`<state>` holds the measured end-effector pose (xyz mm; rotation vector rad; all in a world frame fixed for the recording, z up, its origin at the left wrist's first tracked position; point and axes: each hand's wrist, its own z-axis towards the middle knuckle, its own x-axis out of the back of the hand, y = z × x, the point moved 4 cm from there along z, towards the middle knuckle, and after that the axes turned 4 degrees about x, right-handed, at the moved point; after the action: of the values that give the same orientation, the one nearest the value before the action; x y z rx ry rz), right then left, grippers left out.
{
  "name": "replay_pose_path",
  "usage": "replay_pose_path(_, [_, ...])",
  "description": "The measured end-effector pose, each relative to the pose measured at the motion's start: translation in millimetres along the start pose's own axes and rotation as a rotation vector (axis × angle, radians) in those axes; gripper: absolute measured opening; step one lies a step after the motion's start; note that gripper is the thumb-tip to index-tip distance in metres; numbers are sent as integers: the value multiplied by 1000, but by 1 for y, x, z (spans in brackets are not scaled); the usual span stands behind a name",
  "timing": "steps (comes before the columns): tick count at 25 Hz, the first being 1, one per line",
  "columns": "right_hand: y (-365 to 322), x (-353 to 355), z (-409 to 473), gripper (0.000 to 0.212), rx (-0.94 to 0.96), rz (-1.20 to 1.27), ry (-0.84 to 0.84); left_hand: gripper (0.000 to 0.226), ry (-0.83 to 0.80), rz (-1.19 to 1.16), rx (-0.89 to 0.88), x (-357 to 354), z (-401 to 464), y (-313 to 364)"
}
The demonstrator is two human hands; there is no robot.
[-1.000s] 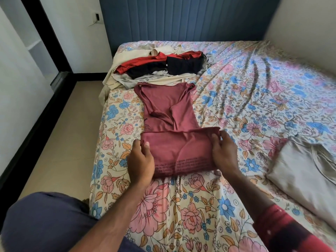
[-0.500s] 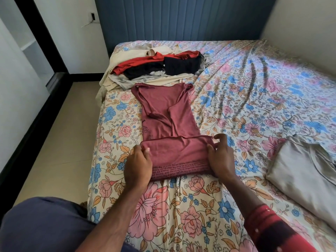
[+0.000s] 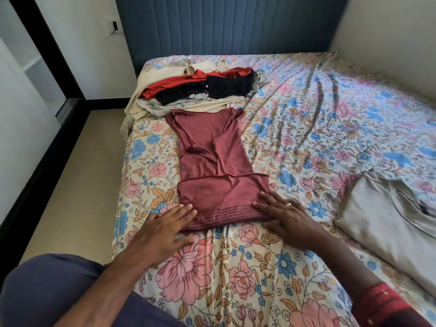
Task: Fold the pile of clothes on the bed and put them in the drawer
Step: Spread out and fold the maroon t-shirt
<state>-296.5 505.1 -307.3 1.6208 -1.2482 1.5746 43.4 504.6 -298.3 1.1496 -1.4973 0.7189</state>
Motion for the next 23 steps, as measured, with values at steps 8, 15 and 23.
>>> replay_pose_path(8, [-6, 43, 2, 30, 43, 364, 60, 35, 153, -215, 17, 15, -2, -5])
replay_pose_path(15, [-36, 102, -18, 24, 263, 624, -253, 25, -422, -652, -24, 75, -52, -10])
replay_pose_path(23, [-46, 118, -26, 24, 287, 832, -409, 23, -761, -919, -262, 93, -52, -6])
